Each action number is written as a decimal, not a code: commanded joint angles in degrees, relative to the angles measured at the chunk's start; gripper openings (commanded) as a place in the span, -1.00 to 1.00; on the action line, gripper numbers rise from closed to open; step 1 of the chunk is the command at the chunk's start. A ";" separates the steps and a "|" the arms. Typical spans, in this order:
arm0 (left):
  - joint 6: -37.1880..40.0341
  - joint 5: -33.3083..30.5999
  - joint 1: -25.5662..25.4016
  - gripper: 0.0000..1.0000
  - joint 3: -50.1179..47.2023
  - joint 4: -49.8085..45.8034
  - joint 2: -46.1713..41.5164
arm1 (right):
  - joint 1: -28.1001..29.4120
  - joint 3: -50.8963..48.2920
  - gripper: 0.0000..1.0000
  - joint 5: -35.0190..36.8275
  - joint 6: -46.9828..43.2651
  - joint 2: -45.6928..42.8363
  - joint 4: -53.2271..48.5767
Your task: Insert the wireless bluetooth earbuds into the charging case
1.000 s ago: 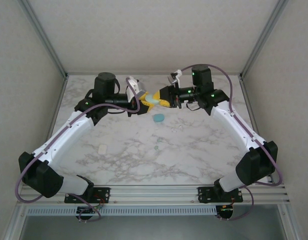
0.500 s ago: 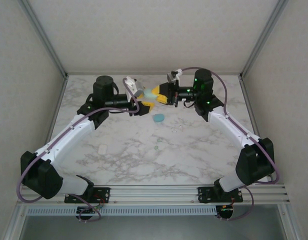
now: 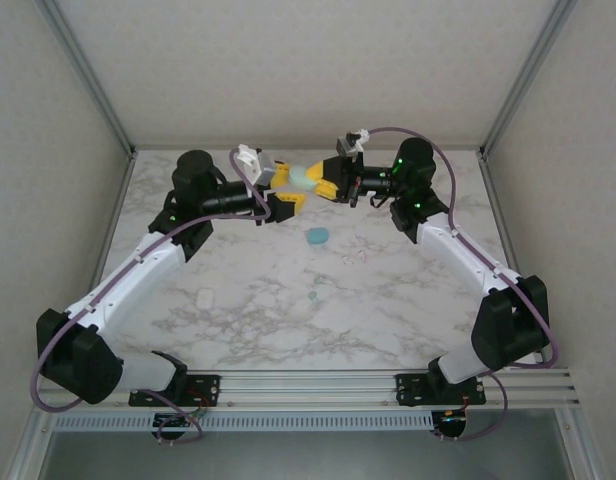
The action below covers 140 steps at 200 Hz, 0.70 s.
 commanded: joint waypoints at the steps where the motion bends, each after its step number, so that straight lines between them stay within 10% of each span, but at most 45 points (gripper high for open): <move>1: -2.24 -0.95 0.32 0.16 -1.29 4.16 -1.85 | -0.05 -0.93 -0.71 -0.74 0.11 -0.69 1.45; 140: -0.86 1.23 -0.72 0.03 1.83 0.06 0.23 | 0.59 -0.49 -0.69 -0.75 -0.84 -0.35 0.65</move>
